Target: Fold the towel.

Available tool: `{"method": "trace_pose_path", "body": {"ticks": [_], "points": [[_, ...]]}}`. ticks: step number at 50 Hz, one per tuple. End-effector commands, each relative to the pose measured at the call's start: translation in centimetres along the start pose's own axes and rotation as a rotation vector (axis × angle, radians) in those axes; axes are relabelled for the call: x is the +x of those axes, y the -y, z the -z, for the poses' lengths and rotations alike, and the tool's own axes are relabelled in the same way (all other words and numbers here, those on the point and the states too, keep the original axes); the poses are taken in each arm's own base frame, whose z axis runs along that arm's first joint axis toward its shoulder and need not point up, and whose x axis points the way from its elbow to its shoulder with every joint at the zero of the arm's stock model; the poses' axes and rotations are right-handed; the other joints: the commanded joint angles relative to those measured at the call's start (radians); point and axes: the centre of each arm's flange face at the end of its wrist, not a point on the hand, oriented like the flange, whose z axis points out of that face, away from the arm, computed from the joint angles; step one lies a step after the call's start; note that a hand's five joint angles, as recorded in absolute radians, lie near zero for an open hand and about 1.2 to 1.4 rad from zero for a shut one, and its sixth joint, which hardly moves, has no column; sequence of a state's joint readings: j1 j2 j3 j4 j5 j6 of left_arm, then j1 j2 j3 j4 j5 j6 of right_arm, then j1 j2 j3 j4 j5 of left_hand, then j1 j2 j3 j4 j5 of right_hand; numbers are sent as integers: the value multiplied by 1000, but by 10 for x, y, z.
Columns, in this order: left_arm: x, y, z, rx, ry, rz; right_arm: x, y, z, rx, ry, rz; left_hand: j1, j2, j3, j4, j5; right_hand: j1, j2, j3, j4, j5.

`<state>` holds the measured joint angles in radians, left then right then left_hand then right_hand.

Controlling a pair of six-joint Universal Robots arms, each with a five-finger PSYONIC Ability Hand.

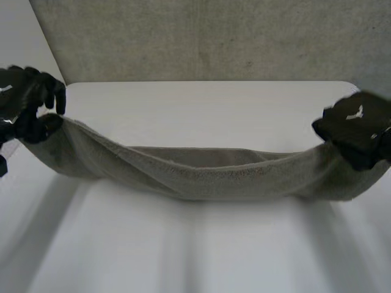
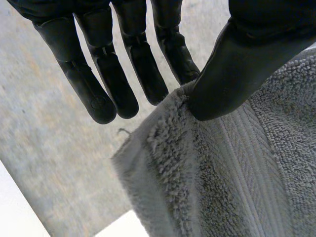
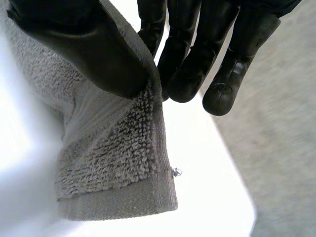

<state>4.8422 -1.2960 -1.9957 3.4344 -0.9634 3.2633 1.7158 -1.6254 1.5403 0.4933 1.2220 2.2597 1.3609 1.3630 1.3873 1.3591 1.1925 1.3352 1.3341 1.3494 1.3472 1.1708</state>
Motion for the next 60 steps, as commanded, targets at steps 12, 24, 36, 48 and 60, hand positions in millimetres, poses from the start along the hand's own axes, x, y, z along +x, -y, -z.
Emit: {"method": "trace_pose_path", "body": {"ticks": [12, 24, 36, 48, 60], "points": [[0, -145, -94, -328, 37, -126, -21, -70, -145, -85, -3, -8, 35, 33, 9, 37, 29, 61, 62, 47, 49, 51], [9, -177, -142, -309, 76, -160, -31, -72, -210, -27, -114, 55, 35, 33, 9, 37, 29, 61, 62, 47, 49, 51], [7, -175, -149, -292, 105, -171, -30, -74, -228, -38, -158, 63, 35, 33, 9, 37, 29, -443, -442, -457, -455, -453], [-4, -143, -145, -248, 139, -154, -8, -50, -202, -5, -206, -16, -1186, -1188, -1212, -1184, -1192, -1161, -1160, -1175, -1173, -1171], [-16, -108, -112, -239, 180, -99, -15, -41, -129, -69, -154, -69, -1171, -1173, -1197, -1169, -1177, -1161, -1160, -1175, -1173, -1171]]}}
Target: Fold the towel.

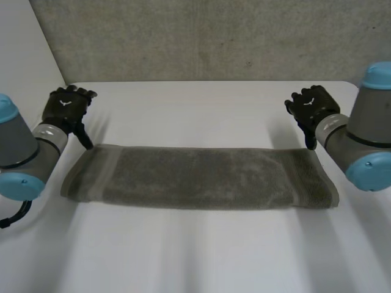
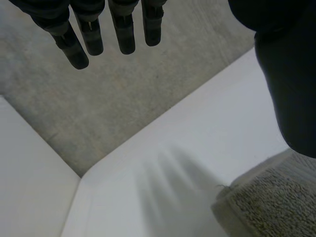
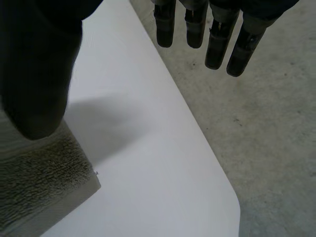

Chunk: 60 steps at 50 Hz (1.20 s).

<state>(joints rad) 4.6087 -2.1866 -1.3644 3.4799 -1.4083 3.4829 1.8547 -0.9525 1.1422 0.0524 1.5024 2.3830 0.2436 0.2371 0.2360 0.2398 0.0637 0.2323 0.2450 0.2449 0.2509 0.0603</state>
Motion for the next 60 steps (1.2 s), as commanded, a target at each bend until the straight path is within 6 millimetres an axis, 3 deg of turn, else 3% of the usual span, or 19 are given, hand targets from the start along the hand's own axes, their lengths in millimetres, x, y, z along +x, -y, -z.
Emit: {"method": "trace_pose_path", "body": {"ticks": [1, 8, 19, 24, 25, 29, 30, 35, 42, 46, 49, 50, 52, 53, 55, 56, 58, 59, 60], "points": [[-11, 14, 35, -15, 14, 36, -9, -5, 60, -105, 82, -20, -48, -41, -40, -44, -42, -58, -71, -70, -76, -60], [-7, 21, 73, -23, -4, 51, -33, -30, 101, -211, 155, -74, -48, -41, -40, -44, -42, 67, 54, 54, 48, 64], [5, 17, 95, -32, -59, 145, -47, -61, 100, -203, 107, -132, -48, -41, -40, -44, -42, 93, 81, 81, 75, 91], [8, 11, 98, -33, -61, 165, -52, -76, 87, -177, 60, -129, -48, -41, -40, -44, -42, 541, 529, 529, 523, 539], [8, 11, 98, -33, -61, 165, -52, -76, 87, -177, 60, -129, -48, -41, -40, -44, -42, 543, 530, 530, 524, 540], [8, 9, 99, -34, -60, 165, -43, -94, 76, -214, 13, -144, -48, -41, -40, -44, -42, 906, 893, 893, 887, 903], [8, 9, 99, -35, -60, 166, -39, -101, 74, -235, 5, -149, -48, -41, -40, -44, -42, 1133, 1121, 1121, 1115, 1131], [8, 9, 99, -36, -58, 167, -12, -118, 69, -284, -66, -170, -48, -41, -40, -44, -42, 1164, 1151, 1151, 1145, 1161], [8, 8, 100, -40, -60, 168, 46, -145, 73, -405, -177, -114, -48, -41, -40, -44, -42, 1164, 1151, 1151, 1145, 1161], [9, 7, 100, -41, -60, 169, 68, -149, 73, -429, -223, -95, -48, -41, -40, -44, -42, 1164, 1151, 1151, 1145, 1161], [11, 8, 101, -41, -68, 168, 103, -130, 70, -368, -333, -58, -51, -44, -43, -47, -45, 1164, 1151, 1151, 1145, 1161], [11, 8, 101, -41, -68, 168, 103, -130, 70, -368, -334, -58, -51, -44, -43, -47, -45, 1164, 1151, 1151, 1145, 1161], [12, 8, 101, -41, -69, 168, 115, -103, 70, -299, -394, -41, -51, -44, -43, -47, -45, 1164, 1151, 1151, 1145, 1161], [12, 8, 101, -41, -69, 168, 115, -103, 70, -299, -394, -41, -51, -44, -43, -47, -45, 1164, 1151, 1151, 1145, 1161], [12, 8, 101, -42, -70, 169, 89, -52, 67, -154, -347, -51, -51, -44, -43, -47, -45, 1164, 1151, 1151, 1145, 1161], [12, 8, 101, -42, -70, 169, 89, -52, 67, -153, -346, -51, -51, -44, -43, -47, -45, 1164, 1151, 1151, 1145, 1161], [11, 7, 102, -45, -69, 170, 43, 2, 74, 11, -235, -52, -51, -44, -43, -47, -45, 1164, 1151, 1151, 1145, 1161], [11, 7, 102, -45, -69, 170, 43, 3, 74, 11, -234, -52, -51, -44, -43, -47, -45, 1164, 1151, 1151, 1145, 1161], [11, 6, 101, -45, -66, 169, 17, 26, 81, 90, -172, -40, -51, -44, -43, -47, -45, 1164, 1151, 1151, 1145, 1161]]}}
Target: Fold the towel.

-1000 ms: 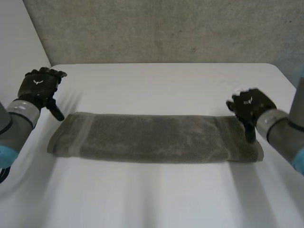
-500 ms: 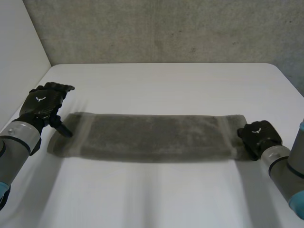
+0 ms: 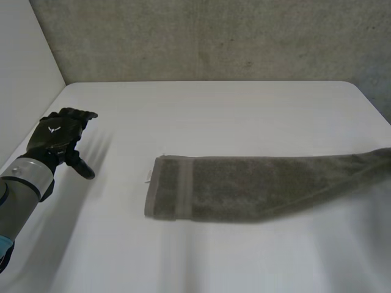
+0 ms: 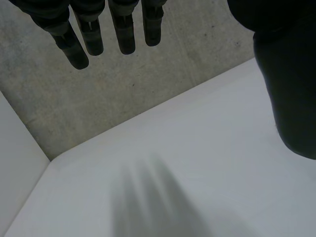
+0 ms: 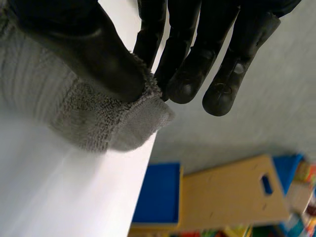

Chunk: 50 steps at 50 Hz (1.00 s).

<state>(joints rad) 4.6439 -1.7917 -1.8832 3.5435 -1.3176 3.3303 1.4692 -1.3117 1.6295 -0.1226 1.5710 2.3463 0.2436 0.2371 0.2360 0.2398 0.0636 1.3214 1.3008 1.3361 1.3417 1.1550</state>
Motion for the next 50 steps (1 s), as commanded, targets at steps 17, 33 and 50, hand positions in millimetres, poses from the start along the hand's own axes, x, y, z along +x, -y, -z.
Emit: {"method": "trace_pose_path", "body": {"ticks": [17, 33, 50], "points": [[2, -4, -1, 2, -5, -1, -285, 134, 226, 757, 673, 267, -51, -44, -43, -47, -45, 75, 95, 60, 55, 67], [6, -6, 2, 11, -22, -6, -218, 124, 200, 611, 614, 178, -51, -44, -43, -47, -45, -1147, -1126, -1162, -1167, -1155], [17, -8, 6, 6, -54, -7, -195, 29, 146, 259, 635, 150, -48, -41, -40, -44, -42, -753, -732, -767, -773, -761]]}}
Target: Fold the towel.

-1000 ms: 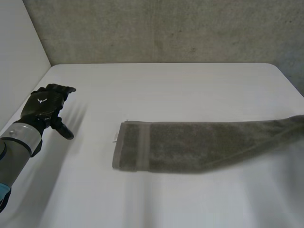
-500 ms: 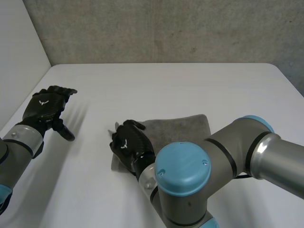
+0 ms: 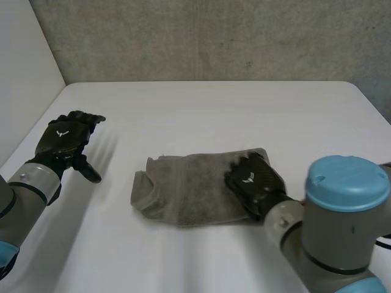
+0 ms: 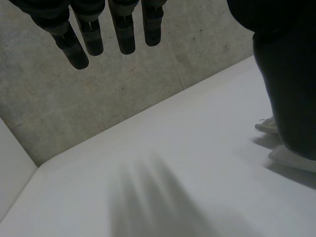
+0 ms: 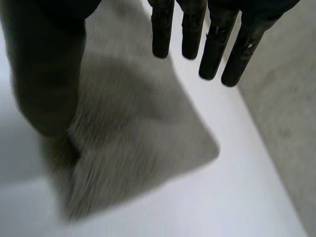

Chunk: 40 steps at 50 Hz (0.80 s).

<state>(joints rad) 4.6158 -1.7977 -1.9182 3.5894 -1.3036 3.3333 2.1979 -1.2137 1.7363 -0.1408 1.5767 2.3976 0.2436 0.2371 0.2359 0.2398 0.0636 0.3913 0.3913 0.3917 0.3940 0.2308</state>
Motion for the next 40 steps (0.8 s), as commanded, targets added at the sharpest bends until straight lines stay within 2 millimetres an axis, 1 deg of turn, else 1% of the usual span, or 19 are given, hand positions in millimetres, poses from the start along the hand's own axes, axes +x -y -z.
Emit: {"method": "trace_pose_path", "body": {"ticks": [1, 3, 5, 6, 7, 14, 18, 19, 22, 23, 25, 26, 28, 29, 31, 37, 38, 39, 40], "points": [[6, -2, 3, -7, -17, 1, 4, -42, -8, -86, 16, -40, -48, -41, -40, -44, -42, 178, 178, 178, 175, 164], [6, -2, 3, -9, -17, 1, 3, -50, -13, -98, 11, -47, -48, -41, -40, -44, -42, 275, 275, 275, 272, 261], [8, -3, 4, -9, -22, 1, 9, -59, -20, -110, -27, -51, -48, -41, -40, -44, -42, 756, 756, 756, 754, 742], [8, -3, 4, -9, -22, 1, 9, -59, -20, -110, -28, -51, -48, -41, -40, -44, -42, 759, 759, 759, 757, 745], [9, -3, 4, -9, -23, 1, 13, -61, -23, -114, -49, -50, -48, -41, -40, -44, -42, 1003, 1003, 1002, 1000, 988], [9, -2, 4, -9, -23, 1, 37, -48, -26, -76, -137, -48, -51, -44, -43, -47, -45, 1005, 1005, 1005, 1002, 991], [8, 2, 3, 7, -20, -2, 49, -7, -23, 61, -184, -32, -51, -44, -43, -47, -45, 1005, 1005, 1005, 1002, 991], [8, 2, 3, 7, -20, -2, 49, -7, -23, 62, -184, -32, -51, -44, -43, -47, -45, 1005, 1005, 1005, 1002, 991], [3, 16, -1, 45, -5, -8, 19, 51, -18, 247, -116, 29, -51, -44, -43, -47, -45, 1005, 1005, 1005, 1002, 991], [3, 16, -1, 45, -5, -8, 19, 51, -18, 248, -116, 29, -51, -44, -43, -47, -45, 1005, 1005, 1005, 1002, 991], [-1, 30, -1, 87, 4, -11, -15, 76, -16, 321, -38, 66, -48, -41, -40, -44, -42, 1005, 1005, 1005, 1002, 991], [-1, 30, -1, 87, 4, -11, -15, 76, -16, 321, -37, 66, -48, -41, -40, -44, -42, 1005, 1005, 1005, 1002, 991], [-3, 44, -1, 133, 12, 7, -47, 92, -12, 381, 32, 108, -51, -44, -43, -47, -45, 1005, 1005, 1005, 1002, 991], [-3, 44, -1, 133, 12, 7, -48, 92, -12, 381, 32, 108, -51, -44, -43, -47, -45, 1005, 1005, 1005, 1002, 991], [-7, 58, -2, 177, 19, 52, -82, 95, -6, 416, 124, 153, -51, -44, -43, -47, -45, 1005, 1005, 1005, 1002, 991], [-9, 68, -2, 211, 13, 128, -111, 85, -4, 427, 226, 230, -51, -44, -43, -47, -45, 1005, 1005, 1005, 1002, 991], [-8, 70, -2, 216, 9, 143, -115, 80, -4, 414, 245, 244, -51, -44, -43, -47, -45, 712, 712, 712, 710, 698], [-8, 71, -3, 219, 7, 150, -115, 77, -4, 396, 256, 252, -51, -44, -43, -47, -45, 152, 152, 151, 149, 137], [-8, 71, -3, 219, 7, 150, -115, 77, -4, 396, 256, 252, -51, -44, -43, -47, -45, 146, 146, 146, 143, 132]]}}
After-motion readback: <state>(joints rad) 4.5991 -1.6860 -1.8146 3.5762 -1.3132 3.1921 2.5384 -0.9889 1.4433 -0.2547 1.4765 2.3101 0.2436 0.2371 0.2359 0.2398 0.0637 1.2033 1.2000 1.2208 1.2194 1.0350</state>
